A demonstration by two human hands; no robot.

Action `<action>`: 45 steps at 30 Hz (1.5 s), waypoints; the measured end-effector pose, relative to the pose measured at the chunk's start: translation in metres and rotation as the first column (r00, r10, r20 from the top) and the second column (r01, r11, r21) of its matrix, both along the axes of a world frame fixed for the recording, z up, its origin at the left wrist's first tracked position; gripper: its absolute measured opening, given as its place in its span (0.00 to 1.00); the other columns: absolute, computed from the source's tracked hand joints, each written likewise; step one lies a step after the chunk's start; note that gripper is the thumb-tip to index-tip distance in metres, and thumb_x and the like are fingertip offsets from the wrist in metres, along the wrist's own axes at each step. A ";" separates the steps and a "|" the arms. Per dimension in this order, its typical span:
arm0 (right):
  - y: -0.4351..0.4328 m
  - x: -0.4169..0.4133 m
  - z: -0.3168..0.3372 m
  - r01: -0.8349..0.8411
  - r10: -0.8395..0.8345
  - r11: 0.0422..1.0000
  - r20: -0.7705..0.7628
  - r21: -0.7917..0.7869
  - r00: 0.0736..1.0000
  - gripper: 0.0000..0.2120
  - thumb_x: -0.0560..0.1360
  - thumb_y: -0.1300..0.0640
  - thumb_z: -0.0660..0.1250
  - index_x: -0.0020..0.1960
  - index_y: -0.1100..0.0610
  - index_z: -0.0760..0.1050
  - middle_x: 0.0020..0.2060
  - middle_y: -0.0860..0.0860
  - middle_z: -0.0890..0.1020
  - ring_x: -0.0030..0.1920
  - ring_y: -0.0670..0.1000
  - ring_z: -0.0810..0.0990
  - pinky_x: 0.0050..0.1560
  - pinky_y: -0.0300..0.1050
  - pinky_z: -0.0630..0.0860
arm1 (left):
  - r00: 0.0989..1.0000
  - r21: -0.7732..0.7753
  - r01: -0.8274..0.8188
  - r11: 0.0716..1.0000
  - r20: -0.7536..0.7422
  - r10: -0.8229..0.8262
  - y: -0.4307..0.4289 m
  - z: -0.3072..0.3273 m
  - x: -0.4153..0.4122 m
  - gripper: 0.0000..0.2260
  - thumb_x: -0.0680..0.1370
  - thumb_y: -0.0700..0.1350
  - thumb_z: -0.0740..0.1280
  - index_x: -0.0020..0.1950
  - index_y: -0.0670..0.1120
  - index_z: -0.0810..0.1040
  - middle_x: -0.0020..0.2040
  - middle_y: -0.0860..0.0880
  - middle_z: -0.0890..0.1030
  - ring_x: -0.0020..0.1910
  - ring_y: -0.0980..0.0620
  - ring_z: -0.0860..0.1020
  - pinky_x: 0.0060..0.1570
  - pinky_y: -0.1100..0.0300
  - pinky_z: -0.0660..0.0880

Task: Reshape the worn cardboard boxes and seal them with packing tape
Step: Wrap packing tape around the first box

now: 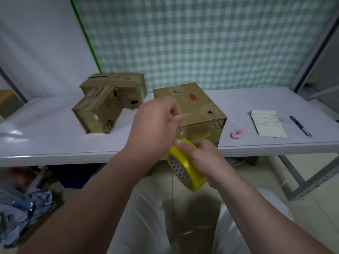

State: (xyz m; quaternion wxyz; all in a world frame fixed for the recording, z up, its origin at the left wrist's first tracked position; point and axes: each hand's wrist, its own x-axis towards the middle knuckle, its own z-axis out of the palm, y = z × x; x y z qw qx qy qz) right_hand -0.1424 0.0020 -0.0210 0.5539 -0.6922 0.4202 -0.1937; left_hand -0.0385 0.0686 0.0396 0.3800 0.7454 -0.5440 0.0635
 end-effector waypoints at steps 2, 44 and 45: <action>0.000 0.000 0.001 -0.003 0.003 1.000 -0.015 0.011 1.000 0.27 0.69 0.35 0.67 0.47 0.60 0.80 0.45 0.58 0.84 0.46 0.57 0.82 0.52 0.56 0.78 | 1.000 -0.017 0.007 1.000 -0.004 -0.007 0.000 0.005 0.002 0.07 0.75 0.42 0.70 0.38 0.48 0.75 0.28 0.57 0.70 0.29 0.62 0.70 0.31 0.71 0.66; -0.021 0.008 0.013 0.093 -0.096 0.995 0.108 0.035 0.990 0.36 0.62 0.34 0.65 0.45 0.69 0.74 0.33 0.56 0.72 0.34 0.53 0.71 0.38 0.49 0.68 | 0.985 0.260 0.102 0.960 -0.162 -0.061 -0.099 -0.042 0.100 0.12 0.77 0.49 0.68 0.34 0.53 0.71 0.29 0.54 0.68 0.29 0.58 0.66 0.30 0.65 0.61; -0.021 0.009 0.012 0.094 -0.097 0.995 0.106 0.035 0.990 0.36 0.62 0.34 0.65 0.45 0.69 0.74 0.32 0.56 0.72 0.34 0.53 0.71 0.38 0.49 0.68 | 0.986 0.258 0.101 0.961 -0.156 -0.062 -0.099 -0.043 0.100 0.12 0.77 0.49 0.68 0.34 0.53 0.71 0.29 0.54 0.68 0.28 0.58 0.66 0.29 0.67 0.61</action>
